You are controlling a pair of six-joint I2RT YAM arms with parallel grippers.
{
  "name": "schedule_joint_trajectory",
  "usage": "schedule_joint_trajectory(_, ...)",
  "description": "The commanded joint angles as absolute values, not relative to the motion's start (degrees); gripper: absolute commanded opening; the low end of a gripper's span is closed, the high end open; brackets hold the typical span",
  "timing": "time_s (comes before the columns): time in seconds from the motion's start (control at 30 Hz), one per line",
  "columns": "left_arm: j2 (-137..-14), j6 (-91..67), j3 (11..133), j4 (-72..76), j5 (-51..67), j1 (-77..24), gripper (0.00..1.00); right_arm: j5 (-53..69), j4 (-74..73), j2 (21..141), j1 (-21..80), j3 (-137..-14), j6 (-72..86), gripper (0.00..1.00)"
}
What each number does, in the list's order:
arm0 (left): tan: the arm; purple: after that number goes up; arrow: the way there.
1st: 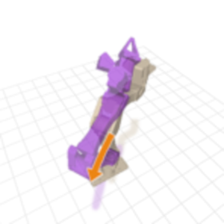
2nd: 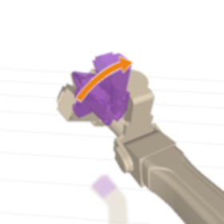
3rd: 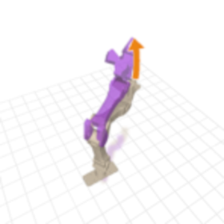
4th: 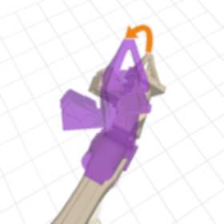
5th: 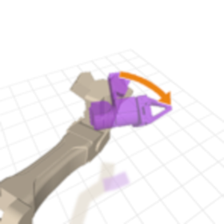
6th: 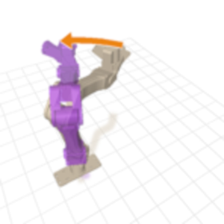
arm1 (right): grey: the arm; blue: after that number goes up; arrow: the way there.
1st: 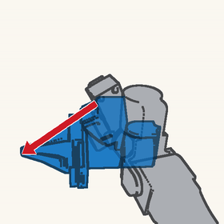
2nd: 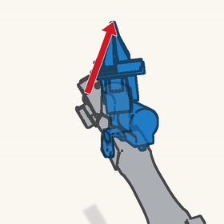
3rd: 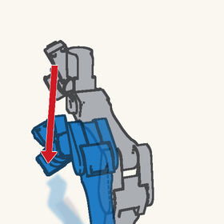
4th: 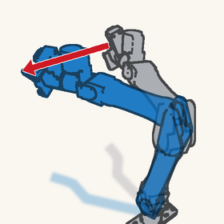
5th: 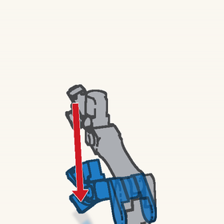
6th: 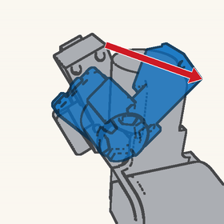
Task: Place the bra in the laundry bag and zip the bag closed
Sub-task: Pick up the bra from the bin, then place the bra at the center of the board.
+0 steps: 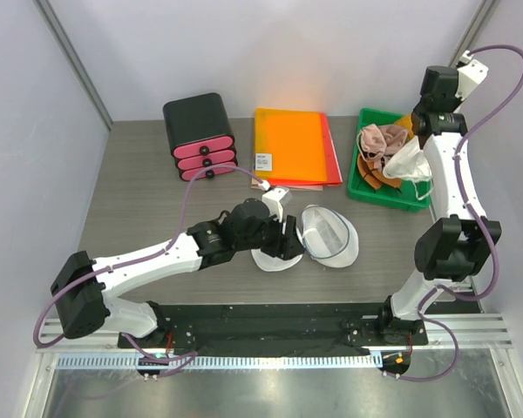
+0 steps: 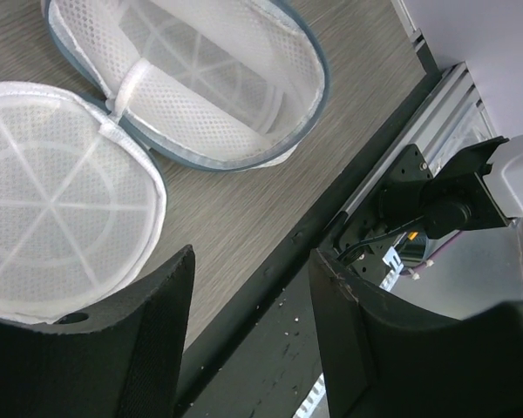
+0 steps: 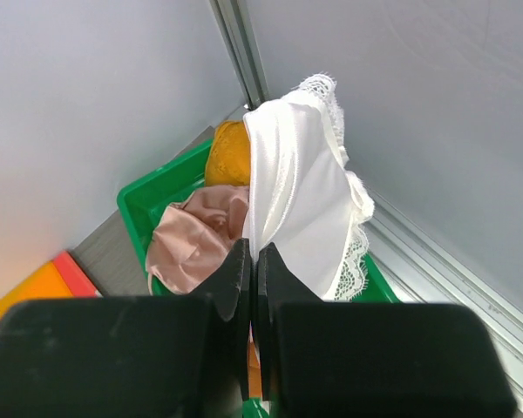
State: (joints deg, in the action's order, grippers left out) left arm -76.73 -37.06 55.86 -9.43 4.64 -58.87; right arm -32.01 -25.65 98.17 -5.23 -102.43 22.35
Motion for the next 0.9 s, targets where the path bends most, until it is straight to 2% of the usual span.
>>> schedule_joint_trajectory(0.0,-77.78,-36.48,58.89,-6.77,7.46,-58.97,0.57,-34.63,-31.09,90.54,-4.66,-104.07,21.97,0.01)
schedule_joint_trajectory(0.27,-79.36,-36.03,61.52,-5.19,10.37,-58.97,0.63,-30.42,-36.47,68.85,-3.95,-85.37,27.51,0.01)
schedule_joint_trajectory(0.5,-81.64,-38.76,64.34,-2.48,14.23,-59.06,0.63,-27.52,-49.20,59.17,-3.78,-79.11,29.53,0.01)
schedule_joint_trajectory(0.73,-89.98,-42.36,69.07,1.48,20.47,-59.59,0.61,-26.19,-52.03,49.14,-3.87,-68.92,31.20,0.01)
schedule_joint_trajectory(0.87,-93.25,-40.34,72.68,2.11,19.34,-61.52,0.62,-25.57,-53.43,45.80,-3.87,-63.21,34.70,0.01)
